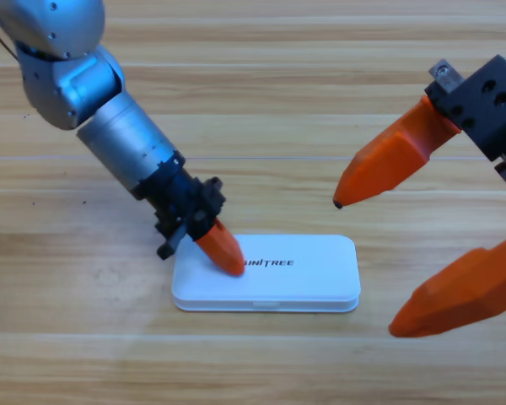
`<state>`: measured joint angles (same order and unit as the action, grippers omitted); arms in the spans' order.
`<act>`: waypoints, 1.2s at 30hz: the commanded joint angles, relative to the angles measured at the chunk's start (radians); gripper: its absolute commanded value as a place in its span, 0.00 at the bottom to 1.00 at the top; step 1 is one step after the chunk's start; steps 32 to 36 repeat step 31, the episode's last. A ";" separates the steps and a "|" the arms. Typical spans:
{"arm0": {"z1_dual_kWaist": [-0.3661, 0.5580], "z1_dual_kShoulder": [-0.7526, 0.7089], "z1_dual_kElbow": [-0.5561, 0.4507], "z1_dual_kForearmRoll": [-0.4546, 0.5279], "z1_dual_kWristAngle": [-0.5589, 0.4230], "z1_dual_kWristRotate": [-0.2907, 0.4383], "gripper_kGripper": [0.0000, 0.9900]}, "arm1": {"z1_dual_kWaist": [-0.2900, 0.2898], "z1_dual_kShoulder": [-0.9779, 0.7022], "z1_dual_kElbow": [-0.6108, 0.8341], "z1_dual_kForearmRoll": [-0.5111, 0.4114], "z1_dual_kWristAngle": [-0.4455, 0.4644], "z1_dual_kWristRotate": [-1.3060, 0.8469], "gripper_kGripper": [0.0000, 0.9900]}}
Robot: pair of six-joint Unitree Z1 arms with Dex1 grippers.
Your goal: Clean up eraser and pencils
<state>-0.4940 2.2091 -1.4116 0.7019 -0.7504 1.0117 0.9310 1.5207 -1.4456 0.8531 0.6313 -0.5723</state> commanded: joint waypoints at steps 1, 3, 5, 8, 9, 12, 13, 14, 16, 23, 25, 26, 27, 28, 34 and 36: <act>-0.015 -0.166 0.057 0.008 0.072 -0.031 0.00 | 0.009 0.004 0.027 -0.039 0.022 0.005 0.92; -0.015 -0.252 0.059 0.060 0.098 -0.031 0.01 | 0.009 0.006 0.027 -0.040 0.022 0.005 0.92; -0.014 -0.347 0.065 0.111 0.123 -0.030 0.59 | 0.009 0.006 0.027 -0.040 0.022 0.005 0.92; -0.015 -0.517 0.128 0.120 0.144 -0.061 1.00 | 0.009 0.007 0.027 -0.040 0.022 0.005 0.92; -0.017 -0.568 0.143 0.120 0.155 -0.084 1.00 | 0.009 0.006 0.027 -0.040 0.022 0.005 0.92; -0.072 -0.715 0.192 0.128 0.177 -0.145 1.00 | 0.009 0.007 0.027 -0.040 0.022 0.005 0.92; -0.089 -0.769 0.214 0.129 0.184 -0.168 1.00 | 0.009 0.007 0.027 -0.040 0.022 0.005 0.92; -0.101 -0.818 0.235 0.129 0.192 -0.182 1.00 | 0.009 0.009 0.025 -0.040 0.022 0.005 0.92; -0.118 -0.902 0.267 0.129 0.195 -0.219 1.00 | 0.009 0.009 0.025 -0.040 0.022 0.005 0.92; -0.158 -0.991 0.329 0.128 0.206 -0.263 1.00 | 0.009 0.010 0.025 -0.040 0.022 0.005 0.92; -0.163 -0.997 0.330 0.126 0.212 -0.263 1.00 | 0.009 0.012 0.025 -0.040 0.022 0.005 0.92; -0.164 -0.999 0.330 0.126 0.212 -0.263 1.00 | 0.009 0.012 0.025 -0.040 0.022 0.005 0.92; -0.164 -0.999 0.332 0.126 0.212 -0.263 1.00 | 0.009 0.012 0.025 -0.040 0.022 0.005 0.92; -0.164 -1.000 0.333 0.126 0.212 -0.263 1.00 | 0.009 0.012 0.027 -0.040 0.022 0.005 0.92; -0.166 -1.008 0.335 0.126 0.212 -0.265 1.00 | 0.009 0.012 0.027 -0.040 0.022 0.005 0.92; -0.166 -1.008 0.335 0.126 0.212 -0.265 1.00 | 0.009 0.012 0.027 -0.040 0.022 0.005 0.92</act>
